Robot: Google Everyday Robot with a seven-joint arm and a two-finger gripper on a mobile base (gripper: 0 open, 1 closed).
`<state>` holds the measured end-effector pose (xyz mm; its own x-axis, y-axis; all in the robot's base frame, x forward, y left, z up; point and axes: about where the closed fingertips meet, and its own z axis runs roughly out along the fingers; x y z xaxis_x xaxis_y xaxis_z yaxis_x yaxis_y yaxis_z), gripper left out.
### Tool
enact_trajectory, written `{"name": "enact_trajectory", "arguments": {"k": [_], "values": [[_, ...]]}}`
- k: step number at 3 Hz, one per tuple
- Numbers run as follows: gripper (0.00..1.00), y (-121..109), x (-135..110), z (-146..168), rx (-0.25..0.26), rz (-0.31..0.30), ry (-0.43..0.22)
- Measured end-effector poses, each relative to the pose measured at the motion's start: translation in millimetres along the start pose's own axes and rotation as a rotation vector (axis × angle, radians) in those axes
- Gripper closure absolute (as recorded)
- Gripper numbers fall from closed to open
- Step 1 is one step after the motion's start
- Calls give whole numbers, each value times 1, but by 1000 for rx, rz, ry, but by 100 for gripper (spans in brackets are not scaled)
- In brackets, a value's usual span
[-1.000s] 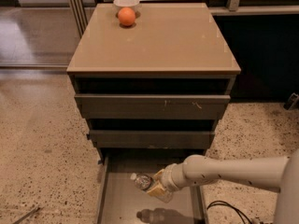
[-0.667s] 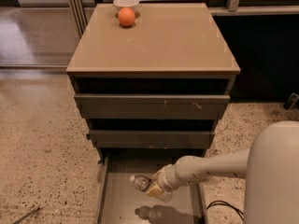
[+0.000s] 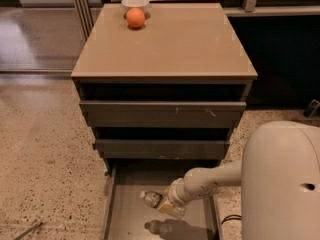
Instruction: Place water bottle into bottom drawer
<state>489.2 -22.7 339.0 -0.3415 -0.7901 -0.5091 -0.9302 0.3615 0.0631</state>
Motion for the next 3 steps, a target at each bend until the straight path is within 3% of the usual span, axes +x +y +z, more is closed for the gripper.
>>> {"name": "enact_trajectory", "arguments": {"k": [1,3], "values": [[100,2,4,13,-17,-3,10],[100,-5,43,78,-48,76,41]]}}
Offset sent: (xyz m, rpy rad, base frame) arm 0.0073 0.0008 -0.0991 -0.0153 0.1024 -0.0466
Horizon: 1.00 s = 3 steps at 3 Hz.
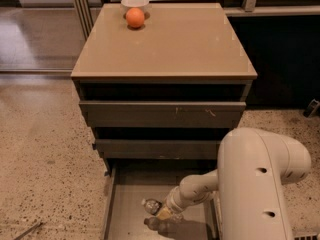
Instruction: Place water bottle into bottom drawer
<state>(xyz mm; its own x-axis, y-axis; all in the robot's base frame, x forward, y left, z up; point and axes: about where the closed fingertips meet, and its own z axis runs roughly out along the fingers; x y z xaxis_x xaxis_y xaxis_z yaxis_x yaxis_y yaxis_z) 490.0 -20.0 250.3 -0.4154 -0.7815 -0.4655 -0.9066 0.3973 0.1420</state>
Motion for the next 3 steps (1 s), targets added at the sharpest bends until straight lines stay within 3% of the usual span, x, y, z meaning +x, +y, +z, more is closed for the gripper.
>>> {"name": "enact_trajectory", "arguments": {"k": [1,3], "values": [[100,2,25,27,-29,67,-2],[100,14,48,62,-75,113,28]]}}
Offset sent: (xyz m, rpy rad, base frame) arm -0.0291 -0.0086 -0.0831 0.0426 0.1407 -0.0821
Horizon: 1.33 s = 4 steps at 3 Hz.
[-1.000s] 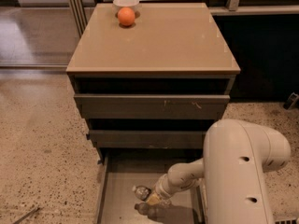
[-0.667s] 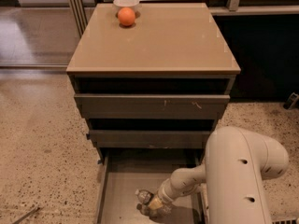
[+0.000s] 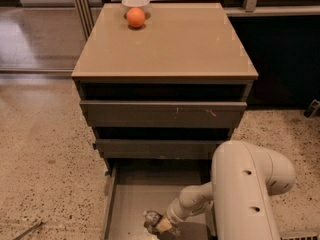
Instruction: Place water bottle into bottom drawer
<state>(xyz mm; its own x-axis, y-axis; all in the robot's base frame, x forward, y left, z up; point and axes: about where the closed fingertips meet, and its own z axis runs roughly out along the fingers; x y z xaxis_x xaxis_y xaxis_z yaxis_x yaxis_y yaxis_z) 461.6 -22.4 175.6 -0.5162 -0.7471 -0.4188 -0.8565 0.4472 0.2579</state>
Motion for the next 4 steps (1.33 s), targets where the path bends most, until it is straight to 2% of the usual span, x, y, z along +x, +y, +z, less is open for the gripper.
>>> {"name": "enact_trajectory", "arguments": {"k": [2,3,4], "values": [[100,-2,-3,18,64,8,71],[100,-2,-4,20,66,5,70],[85,-2,-4,20,66,5,70]]}}
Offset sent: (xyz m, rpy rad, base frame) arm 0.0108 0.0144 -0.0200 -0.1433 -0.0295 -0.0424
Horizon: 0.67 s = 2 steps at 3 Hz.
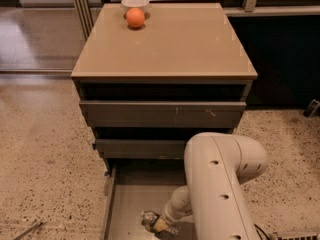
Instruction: Place water bottle into bottom drawer
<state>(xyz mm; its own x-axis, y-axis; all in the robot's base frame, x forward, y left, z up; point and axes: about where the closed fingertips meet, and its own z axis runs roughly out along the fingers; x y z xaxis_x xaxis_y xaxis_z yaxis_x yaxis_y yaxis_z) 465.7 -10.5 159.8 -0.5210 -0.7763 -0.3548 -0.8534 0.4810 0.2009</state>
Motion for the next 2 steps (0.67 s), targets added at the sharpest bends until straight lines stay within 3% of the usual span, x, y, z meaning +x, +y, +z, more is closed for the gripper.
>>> {"name": "enact_trajectory", "arguments": {"k": [2], "values": [[38,0,0,0,0,0,0]]}}
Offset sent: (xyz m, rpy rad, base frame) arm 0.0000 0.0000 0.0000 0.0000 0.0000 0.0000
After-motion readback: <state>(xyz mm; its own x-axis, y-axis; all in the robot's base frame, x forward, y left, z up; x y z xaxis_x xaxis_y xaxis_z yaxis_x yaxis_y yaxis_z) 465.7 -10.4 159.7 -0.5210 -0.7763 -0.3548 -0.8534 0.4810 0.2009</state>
